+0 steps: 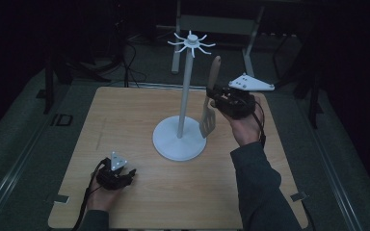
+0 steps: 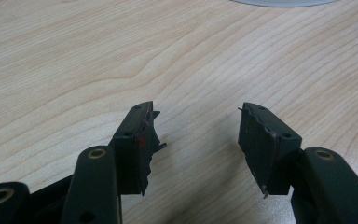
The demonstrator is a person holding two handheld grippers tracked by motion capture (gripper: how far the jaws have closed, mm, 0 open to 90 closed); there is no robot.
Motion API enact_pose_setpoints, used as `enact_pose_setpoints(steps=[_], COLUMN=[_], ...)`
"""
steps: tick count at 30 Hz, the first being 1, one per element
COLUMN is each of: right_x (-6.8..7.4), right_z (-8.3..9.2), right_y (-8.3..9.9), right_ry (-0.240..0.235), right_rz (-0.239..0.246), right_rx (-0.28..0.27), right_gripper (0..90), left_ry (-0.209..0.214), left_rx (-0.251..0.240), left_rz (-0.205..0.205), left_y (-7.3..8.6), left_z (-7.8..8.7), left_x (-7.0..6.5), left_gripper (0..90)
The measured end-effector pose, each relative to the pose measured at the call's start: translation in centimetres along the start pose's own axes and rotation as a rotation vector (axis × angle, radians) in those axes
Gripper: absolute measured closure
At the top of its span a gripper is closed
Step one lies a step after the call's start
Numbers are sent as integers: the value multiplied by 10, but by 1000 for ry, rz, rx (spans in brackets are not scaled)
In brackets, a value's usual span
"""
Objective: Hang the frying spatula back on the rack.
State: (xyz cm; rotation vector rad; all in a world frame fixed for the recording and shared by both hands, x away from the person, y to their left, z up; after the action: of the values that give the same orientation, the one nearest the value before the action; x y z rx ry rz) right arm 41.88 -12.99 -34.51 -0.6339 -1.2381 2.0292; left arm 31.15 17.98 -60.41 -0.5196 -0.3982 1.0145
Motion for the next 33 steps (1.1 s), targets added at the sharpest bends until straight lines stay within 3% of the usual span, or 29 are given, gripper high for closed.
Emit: enact_pose_setpoints(steps=[33], right_x=[6], right_z=[-13], right_y=[-19], right_ry=[-25], right_rz=[-6], right_rx=[31], right_gripper=[748], left_ry=[-1], left_rx=[1], left_rz=[-2], left_y=[0], left_z=[0], left_x=[1], left_gripper=[461])
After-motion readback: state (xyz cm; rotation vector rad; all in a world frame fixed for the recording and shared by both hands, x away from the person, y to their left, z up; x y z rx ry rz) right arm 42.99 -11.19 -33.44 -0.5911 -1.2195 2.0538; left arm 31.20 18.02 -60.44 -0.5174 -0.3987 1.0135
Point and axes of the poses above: each handheld gripper's, and its own axes: z roughly backward along the jaws, y roughly out of its underside, x roughly to its left, the point moved 6 cm from there along -z, roughly forward along the jaws, and after that the axes turned 9 degrees about x, right-handed, at the moved point
